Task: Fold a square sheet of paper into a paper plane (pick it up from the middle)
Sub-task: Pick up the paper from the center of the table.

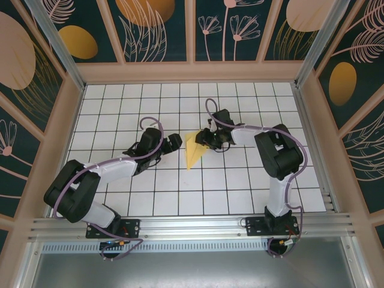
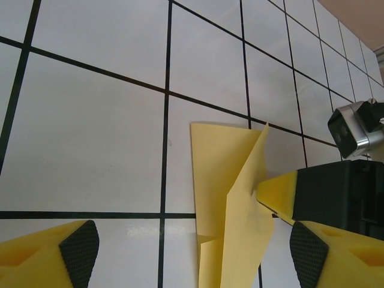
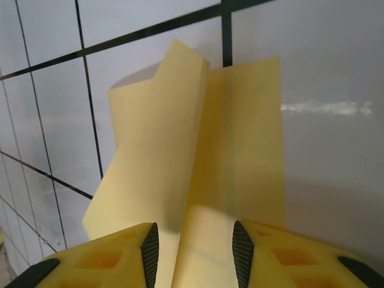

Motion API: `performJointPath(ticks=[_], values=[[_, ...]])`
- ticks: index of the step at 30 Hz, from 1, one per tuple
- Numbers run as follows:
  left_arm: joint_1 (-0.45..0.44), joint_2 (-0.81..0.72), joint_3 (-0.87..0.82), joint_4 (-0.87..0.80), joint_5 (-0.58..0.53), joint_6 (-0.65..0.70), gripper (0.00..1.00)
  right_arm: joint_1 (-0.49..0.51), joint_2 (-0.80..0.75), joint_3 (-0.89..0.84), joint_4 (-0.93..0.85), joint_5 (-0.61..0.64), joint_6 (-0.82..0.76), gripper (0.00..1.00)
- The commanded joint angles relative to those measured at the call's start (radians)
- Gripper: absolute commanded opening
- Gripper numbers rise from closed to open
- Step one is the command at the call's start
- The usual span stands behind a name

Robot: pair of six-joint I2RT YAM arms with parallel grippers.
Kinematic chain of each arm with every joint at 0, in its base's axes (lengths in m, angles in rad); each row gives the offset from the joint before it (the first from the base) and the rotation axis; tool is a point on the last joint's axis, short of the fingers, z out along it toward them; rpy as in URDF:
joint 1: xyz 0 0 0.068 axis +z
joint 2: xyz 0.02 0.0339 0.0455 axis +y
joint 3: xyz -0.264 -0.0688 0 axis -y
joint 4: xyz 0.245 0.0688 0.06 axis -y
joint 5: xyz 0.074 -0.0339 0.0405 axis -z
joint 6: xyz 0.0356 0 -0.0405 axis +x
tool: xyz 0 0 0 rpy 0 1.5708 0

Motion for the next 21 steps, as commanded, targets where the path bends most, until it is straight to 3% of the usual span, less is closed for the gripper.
performJointPath(ticks=[1,12,21], values=[[0.009,0.008,-0.002,0.008,0.003,-0.018,0.86,0.003,0.030,0.039,0.034,-0.037,-0.005,0.38],[0.018,0.030,-0.004,0.038,0.046,-0.041,0.90,0.009,0.054,0.032,0.084,-0.133,-0.021,0.34],[0.052,0.022,-0.044,0.094,0.122,-0.065,0.96,0.020,0.055,-0.003,0.164,-0.192,0.003,0.24]])
